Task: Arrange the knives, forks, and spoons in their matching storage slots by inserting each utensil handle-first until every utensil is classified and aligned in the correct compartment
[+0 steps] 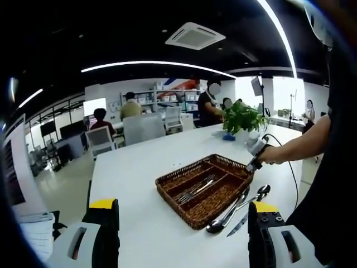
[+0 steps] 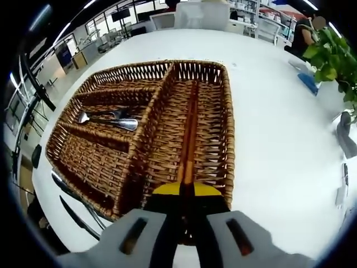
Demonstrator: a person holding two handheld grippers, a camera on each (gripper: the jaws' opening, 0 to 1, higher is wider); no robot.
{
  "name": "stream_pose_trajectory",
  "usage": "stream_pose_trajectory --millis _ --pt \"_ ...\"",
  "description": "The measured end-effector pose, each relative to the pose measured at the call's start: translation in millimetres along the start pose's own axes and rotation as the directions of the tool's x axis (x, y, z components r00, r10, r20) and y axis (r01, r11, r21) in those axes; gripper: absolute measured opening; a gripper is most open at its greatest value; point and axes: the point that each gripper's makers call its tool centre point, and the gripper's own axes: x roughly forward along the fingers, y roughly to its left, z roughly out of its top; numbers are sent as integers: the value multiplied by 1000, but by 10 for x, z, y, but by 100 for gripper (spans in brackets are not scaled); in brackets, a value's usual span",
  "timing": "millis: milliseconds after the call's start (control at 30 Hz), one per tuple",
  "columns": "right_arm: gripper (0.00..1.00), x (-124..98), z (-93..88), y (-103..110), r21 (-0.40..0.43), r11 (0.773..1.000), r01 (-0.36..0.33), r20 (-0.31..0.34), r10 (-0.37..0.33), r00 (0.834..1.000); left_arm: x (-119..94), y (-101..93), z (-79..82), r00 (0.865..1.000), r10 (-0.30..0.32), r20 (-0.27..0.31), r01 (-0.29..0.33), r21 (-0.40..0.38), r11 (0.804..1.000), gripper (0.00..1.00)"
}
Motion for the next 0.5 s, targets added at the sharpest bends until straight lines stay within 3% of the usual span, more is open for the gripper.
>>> stream_pose_trajectory --millis 100,200,433,500 --pt "5 -38 60 16 9 1000 -30 16 30 999 19 -16 21 1000 -7 5 7 3 1000 100" --pt "14 -120 151 66 26 998 -53 49 52 997 26 9 35 1000 -6 13 6 6 1000 100" --pt "44 -340 395 99 -53 995 -80 179 88 980 20 7 80 1000 -6 25 6 8 1000 100" --pt "52 -463 487 -16 -69 997 -41 225 56 973 21 13 80 1000 -7 26 6 4 1000 100"
